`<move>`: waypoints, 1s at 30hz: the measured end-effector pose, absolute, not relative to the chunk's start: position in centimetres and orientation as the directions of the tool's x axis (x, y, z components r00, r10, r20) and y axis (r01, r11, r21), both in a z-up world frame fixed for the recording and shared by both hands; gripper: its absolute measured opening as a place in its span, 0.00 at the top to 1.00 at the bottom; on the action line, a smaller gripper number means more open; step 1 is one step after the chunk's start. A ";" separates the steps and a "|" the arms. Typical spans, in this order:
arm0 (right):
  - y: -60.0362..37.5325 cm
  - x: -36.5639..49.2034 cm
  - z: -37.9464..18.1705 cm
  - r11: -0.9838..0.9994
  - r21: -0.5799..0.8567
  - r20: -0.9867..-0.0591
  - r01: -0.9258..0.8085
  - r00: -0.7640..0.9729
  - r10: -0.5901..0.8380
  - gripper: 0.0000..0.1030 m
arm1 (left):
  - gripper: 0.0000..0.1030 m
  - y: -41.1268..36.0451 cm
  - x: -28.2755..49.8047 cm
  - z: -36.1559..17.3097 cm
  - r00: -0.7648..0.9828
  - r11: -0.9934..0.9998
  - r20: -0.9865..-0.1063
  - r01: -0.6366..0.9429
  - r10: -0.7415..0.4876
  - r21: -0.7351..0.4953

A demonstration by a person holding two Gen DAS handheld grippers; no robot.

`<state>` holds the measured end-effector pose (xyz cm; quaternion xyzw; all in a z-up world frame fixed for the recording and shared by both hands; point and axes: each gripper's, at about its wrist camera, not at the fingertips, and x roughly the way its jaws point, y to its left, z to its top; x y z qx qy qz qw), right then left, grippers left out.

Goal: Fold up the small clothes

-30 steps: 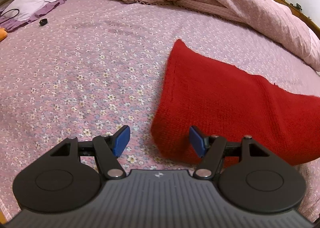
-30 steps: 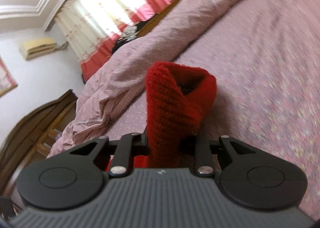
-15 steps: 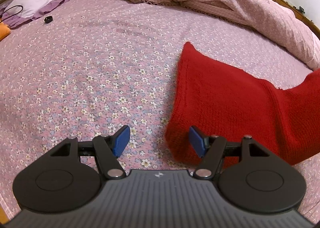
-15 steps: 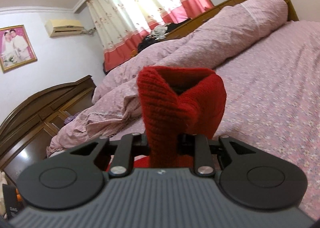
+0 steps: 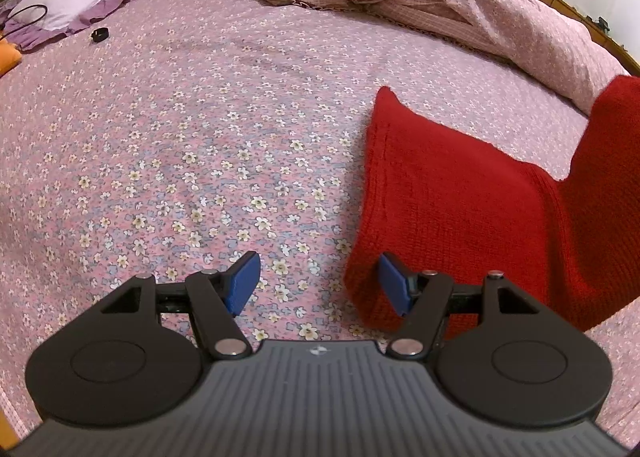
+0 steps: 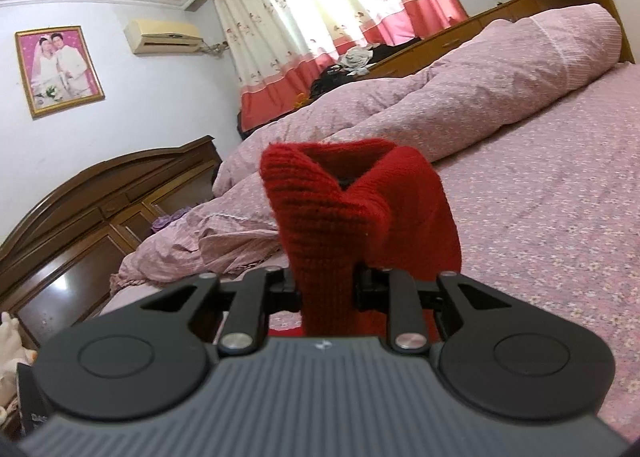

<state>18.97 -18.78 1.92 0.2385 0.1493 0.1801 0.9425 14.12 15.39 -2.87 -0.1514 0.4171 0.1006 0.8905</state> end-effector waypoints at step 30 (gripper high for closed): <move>-5.9 19.6 -1.5 0.799 0.371 -0.365 -0.474 0.716 0.594 0.77 | 0.32 19.6 13.2 -4.4 0.618 0.898 -0.782 -0.385 0.081 -0.211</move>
